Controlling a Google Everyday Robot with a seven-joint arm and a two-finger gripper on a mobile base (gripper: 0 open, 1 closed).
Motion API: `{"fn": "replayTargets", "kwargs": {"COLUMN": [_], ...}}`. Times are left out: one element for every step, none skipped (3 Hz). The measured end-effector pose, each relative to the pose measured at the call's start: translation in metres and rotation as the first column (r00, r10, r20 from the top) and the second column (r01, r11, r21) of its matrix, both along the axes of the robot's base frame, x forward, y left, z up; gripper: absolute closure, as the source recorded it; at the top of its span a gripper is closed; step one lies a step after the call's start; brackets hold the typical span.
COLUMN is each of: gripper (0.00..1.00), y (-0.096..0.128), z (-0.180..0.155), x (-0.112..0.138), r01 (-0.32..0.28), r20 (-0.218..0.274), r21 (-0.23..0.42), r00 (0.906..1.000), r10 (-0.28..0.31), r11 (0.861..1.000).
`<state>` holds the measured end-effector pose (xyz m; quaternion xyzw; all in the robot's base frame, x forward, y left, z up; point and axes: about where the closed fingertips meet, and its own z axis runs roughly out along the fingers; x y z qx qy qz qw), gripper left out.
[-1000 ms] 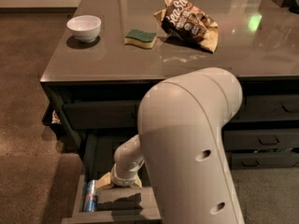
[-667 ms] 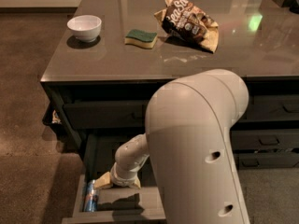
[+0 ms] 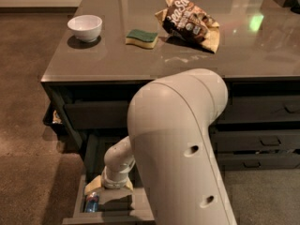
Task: Pick redbull can from middle drawer and place on counter
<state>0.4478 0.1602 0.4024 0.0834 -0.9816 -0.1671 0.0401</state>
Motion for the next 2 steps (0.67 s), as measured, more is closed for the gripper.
{"fn": "replayTargets", "kwargs": {"gripper": [0.0,0.0], "y": [0.015,0.028], "z": [-0.006,-0.014], "x": [-0.006,-0.013], "r01": [-0.014,-0.022], "r20": [-0.018,-0.043], "r21": [-0.033,-0.065], "r00": [0.9997,0.9989], "r10": [0.013,0.02], "r11": [0.999,0.998]}}
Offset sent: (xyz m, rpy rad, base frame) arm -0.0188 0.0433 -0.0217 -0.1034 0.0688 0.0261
